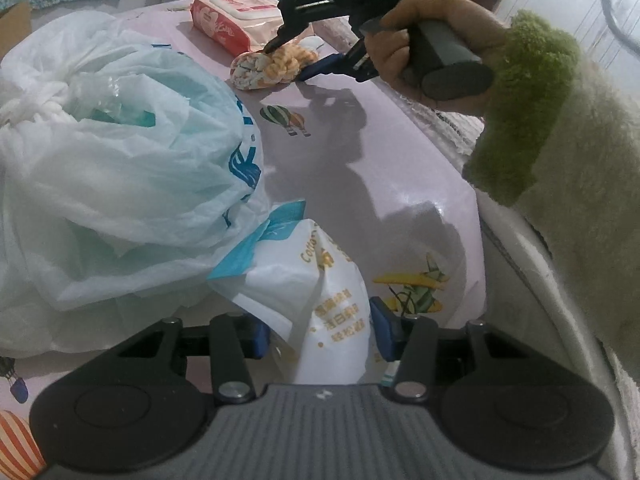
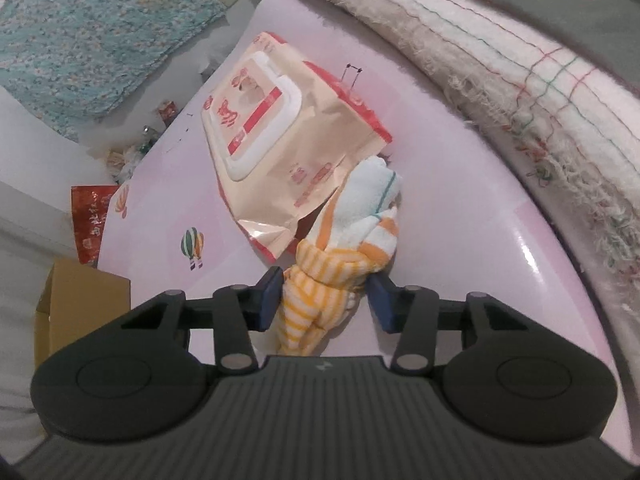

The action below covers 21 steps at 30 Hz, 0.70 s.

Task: Organize soft objects
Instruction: 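Grasp the orange-striped plush with the right tool while the left tool holds the tissue pack, then carry the tissue pack and striped plush over the cardboard box with both tools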

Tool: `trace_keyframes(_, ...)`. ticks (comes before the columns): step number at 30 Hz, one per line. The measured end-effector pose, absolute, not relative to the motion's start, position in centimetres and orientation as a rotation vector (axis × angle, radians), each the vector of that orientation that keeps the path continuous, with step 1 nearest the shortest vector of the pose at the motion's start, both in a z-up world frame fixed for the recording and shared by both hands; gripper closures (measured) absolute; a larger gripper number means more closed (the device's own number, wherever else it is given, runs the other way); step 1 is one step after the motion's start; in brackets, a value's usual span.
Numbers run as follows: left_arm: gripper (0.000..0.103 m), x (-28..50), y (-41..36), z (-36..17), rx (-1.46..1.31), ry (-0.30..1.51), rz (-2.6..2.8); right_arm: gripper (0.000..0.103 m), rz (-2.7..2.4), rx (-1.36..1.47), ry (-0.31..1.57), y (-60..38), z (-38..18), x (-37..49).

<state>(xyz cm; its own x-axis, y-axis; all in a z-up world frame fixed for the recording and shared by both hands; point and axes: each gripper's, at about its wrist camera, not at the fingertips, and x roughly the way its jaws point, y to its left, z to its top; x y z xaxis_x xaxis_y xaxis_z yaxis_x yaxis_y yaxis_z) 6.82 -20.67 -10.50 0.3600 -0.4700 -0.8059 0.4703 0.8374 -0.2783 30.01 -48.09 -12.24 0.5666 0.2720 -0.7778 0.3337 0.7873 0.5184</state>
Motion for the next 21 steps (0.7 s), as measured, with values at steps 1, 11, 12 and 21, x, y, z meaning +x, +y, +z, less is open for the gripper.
trace_keyframes(1,0.054,6.8,-20.6,-10.5,0.000,1.036,-0.607,0.062,-0.034,0.696,0.982,-48.1,-12.3,29.8)
trace_keyframes(11,0.058,5.4,-19.4,-10.1,-0.050,1.048,-0.654,0.065,0.060,0.890,0.847,-51.5,-9.9,20.5)
trace_keyframes(12,0.058,5.3,-19.1,-10.0,-0.061,1.054,-0.663,0.065,0.069,0.900,0.829,-51.8,-9.4,19.2)
trace_keyframes(21,0.059,3.1,-13.4,-4.3,-0.210,0.986,-0.742,0.065,0.221,0.869,0.686,-50.6,-2.3,9.3)
